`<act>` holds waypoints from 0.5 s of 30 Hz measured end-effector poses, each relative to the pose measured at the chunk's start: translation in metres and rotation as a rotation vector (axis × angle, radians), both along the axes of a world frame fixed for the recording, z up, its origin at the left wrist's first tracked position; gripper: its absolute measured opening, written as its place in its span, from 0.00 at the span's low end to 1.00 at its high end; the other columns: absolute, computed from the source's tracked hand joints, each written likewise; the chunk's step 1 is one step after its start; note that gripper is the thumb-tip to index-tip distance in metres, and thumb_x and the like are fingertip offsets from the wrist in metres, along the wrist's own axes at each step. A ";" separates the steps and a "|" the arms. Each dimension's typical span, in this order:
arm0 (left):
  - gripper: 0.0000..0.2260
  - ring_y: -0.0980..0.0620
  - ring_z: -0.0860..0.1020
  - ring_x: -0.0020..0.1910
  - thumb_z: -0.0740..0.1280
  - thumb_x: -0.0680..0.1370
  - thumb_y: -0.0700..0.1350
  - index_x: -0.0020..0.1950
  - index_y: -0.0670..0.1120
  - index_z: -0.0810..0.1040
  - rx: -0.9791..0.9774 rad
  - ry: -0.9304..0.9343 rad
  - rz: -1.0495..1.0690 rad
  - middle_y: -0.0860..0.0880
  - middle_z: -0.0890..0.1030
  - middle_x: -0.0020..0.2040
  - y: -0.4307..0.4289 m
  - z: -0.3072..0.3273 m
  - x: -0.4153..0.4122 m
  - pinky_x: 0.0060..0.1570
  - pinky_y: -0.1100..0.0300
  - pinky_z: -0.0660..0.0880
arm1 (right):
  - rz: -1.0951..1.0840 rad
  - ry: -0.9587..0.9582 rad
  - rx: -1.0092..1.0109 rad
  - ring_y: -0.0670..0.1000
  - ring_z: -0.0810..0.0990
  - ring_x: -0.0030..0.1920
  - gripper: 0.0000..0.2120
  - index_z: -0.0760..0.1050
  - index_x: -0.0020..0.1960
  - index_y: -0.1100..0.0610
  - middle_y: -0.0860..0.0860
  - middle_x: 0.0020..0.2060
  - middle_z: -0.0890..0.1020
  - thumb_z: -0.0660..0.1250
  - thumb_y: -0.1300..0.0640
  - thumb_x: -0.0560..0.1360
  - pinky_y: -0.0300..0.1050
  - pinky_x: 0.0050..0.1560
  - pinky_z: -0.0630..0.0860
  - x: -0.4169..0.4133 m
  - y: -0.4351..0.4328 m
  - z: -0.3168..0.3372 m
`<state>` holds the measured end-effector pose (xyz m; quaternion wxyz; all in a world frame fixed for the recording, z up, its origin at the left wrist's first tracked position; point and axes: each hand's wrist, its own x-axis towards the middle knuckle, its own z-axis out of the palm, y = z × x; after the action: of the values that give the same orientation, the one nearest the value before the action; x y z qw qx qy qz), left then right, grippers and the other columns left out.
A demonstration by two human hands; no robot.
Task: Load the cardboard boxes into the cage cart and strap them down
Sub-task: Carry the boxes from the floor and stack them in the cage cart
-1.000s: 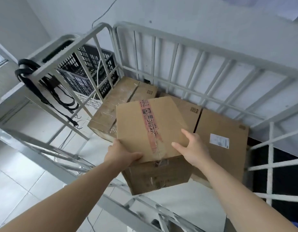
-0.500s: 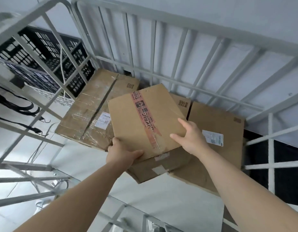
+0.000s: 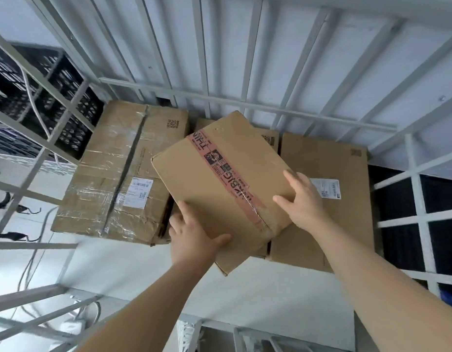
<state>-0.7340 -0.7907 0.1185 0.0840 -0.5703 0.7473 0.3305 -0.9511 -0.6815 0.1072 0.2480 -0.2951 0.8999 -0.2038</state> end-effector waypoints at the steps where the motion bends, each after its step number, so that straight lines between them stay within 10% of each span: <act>1: 0.57 0.41 0.60 0.70 0.76 0.65 0.61 0.77 0.47 0.39 -0.075 -0.037 -0.075 0.41 0.57 0.71 -0.010 0.001 -0.001 0.69 0.52 0.62 | -0.070 0.037 0.008 0.57 0.59 0.73 0.32 0.61 0.74 0.51 0.56 0.73 0.60 0.68 0.48 0.74 0.54 0.70 0.60 0.009 0.001 0.000; 7: 0.53 0.43 0.44 0.77 0.69 0.68 0.68 0.78 0.51 0.39 -0.237 -0.125 -0.451 0.45 0.43 0.79 -0.097 0.007 -0.019 0.74 0.47 0.49 | -0.505 -0.101 -0.069 0.62 0.62 0.68 0.41 0.53 0.75 0.52 0.62 0.68 0.60 0.72 0.48 0.70 0.54 0.66 0.65 0.075 0.009 0.006; 15: 0.61 0.43 0.49 0.77 0.74 0.59 0.70 0.78 0.55 0.37 -0.139 -0.150 -0.577 0.47 0.49 0.79 -0.169 -0.004 -0.066 0.75 0.42 0.51 | -0.640 -0.428 -0.274 0.47 0.73 0.64 0.47 0.38 0.75 0.37 0.44 0.69 0.69 0.71 0.50 0.72 0.50 0.63 0.73 0.102 0.011 0.001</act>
<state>-0.7996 -0.9594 0.1148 0.1901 -0.3616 0.8910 0.1981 -0.8488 -0.6701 0.1083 0.3123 0.0185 0.8388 -0.4456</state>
